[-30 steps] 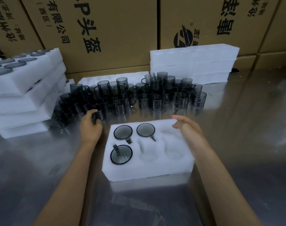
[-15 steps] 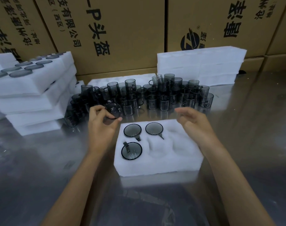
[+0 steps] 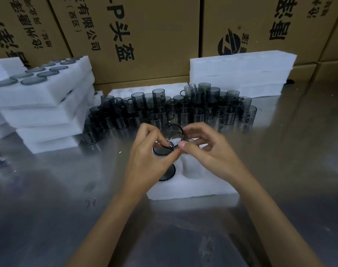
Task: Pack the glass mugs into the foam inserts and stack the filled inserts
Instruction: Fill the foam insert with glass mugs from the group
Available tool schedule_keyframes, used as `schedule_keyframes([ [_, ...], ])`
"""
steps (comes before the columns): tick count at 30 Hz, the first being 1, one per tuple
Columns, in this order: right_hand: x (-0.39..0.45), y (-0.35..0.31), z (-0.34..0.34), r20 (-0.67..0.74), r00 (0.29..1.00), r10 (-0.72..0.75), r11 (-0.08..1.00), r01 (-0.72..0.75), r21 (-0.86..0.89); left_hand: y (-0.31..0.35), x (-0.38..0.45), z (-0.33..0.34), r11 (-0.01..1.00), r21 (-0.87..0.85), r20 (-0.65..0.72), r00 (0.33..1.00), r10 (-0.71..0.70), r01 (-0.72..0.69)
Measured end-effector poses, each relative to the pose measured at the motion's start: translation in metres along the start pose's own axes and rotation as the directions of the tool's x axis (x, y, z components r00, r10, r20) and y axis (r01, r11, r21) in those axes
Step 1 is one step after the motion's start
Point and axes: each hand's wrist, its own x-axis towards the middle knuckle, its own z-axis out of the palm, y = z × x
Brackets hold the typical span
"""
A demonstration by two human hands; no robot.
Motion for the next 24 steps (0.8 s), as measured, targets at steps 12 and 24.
schedule_keyframes([
  [12,0.002,0.005,-0.002,-0.046,0.998,0.037,0.997,-0.034,0.073,0.004,-0.006,0.007,0.995,0.089,0.181,0.983,0.027,-0.043],
  [24,0.0,0.007,-0.013,-0.018,0.998,0.062,0.981,-0.064,-0.185,0.006,-0.002,0.002,0.992,0.033,0.409,0.904,-0.125,0.122],
])
